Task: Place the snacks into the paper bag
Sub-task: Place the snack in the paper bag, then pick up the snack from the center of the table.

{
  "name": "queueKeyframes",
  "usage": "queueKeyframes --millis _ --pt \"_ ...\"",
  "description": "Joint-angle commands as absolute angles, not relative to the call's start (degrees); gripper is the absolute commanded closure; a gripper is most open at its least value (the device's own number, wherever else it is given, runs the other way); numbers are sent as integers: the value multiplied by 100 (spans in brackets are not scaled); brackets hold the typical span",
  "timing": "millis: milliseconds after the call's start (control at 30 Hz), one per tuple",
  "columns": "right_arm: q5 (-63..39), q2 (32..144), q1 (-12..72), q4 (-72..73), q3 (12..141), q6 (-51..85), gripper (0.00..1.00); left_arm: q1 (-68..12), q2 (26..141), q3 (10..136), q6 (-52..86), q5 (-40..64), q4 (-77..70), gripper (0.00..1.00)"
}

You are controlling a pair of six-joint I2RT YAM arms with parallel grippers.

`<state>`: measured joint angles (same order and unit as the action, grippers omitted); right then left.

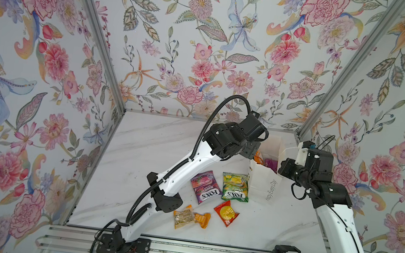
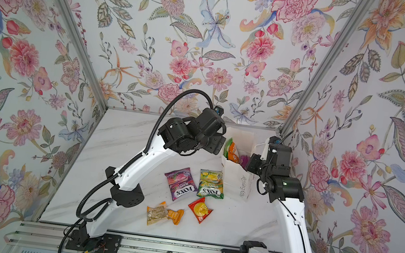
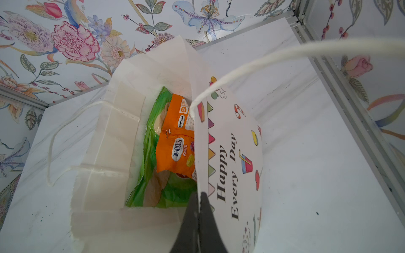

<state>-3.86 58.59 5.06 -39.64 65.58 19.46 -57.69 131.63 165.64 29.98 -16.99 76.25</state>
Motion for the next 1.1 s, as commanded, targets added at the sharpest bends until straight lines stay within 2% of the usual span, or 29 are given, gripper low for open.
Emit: queueKeyframes --millis 0,167,333,567,767,867,1067 --pt "-394 5748 466 -3942 6552 1832 100 -5844 12540 15785 2761 -2107 7930 13" --pt "-386 5774 457 -3946 6572 1802 100 -6002 11547 13680 2626 -2382 7380 6" --pt "-360 5818 457 -3937 6557 1811 100 -5990 9858 10269 2518 -1363 4900 3" --pt "-352 5823 457 -3937 6548 1810 100 -5969 8772 7758 2537 -962 3259 3" --pt "-347 5829 457 -3938 6539 1806 100 -5973 8530 6483 2299 -677 2617 9" --pt "-354 5830 461 -3937 6529 1807 100 -5999 8674 6152 2133 -523 2494 15" --pt "-326 5814 457 -3937 6485 1808 100 -6071 9258 5903 1837 -938 2528 29"
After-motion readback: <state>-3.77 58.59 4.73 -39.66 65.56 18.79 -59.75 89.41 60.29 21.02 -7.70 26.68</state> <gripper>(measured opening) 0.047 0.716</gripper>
